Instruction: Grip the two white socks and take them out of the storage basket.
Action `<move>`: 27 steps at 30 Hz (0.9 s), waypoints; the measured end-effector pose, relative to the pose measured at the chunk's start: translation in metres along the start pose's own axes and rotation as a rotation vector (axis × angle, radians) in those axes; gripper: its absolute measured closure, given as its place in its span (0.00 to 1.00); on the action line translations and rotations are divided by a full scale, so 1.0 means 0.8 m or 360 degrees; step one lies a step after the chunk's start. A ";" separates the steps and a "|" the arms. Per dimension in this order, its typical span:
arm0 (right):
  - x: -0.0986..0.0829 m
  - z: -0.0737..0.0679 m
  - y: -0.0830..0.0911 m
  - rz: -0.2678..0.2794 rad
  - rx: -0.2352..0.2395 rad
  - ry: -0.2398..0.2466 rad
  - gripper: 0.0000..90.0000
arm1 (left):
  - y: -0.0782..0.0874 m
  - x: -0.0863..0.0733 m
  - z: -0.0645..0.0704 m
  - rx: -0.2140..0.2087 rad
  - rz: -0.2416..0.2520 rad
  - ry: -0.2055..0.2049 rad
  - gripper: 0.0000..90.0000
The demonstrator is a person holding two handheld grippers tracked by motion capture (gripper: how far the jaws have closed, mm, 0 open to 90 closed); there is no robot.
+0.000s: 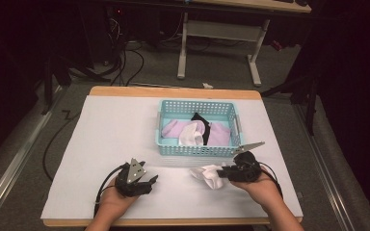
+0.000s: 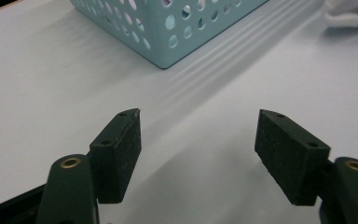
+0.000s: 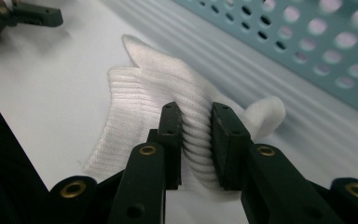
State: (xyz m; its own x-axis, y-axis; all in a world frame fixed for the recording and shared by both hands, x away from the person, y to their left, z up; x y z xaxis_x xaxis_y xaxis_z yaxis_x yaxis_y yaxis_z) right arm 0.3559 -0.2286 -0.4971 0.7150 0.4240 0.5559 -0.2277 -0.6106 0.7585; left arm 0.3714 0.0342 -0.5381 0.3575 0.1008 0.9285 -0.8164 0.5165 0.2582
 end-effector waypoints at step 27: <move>-0.030 -0.017 -0.037 0.0151 -0.0100 0.0122 0.56 | 0.000 0.000 0.001 -0.0001 0.0009 -0.0002 0.36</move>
State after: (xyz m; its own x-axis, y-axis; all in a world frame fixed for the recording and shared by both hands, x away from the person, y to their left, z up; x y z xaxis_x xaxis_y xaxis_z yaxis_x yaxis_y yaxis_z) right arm 0.3364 -0.2119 -0.5283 0.6362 0.4178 0.6486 -0.3346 -0.6081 0.7199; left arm 0.3712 0.0334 -0.5381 0.3523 0.1024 0.9303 -0.8180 0.5166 0.2529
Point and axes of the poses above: each handheld gripper's, and its own axes: y roughly backward along the jaws, x roughly out of its top, z roughly to its right, the point moved 6 cm from there along -y, roughly forward along the jaws, and after that the axes turned 8 degrees about x, right-handed, at the moved point
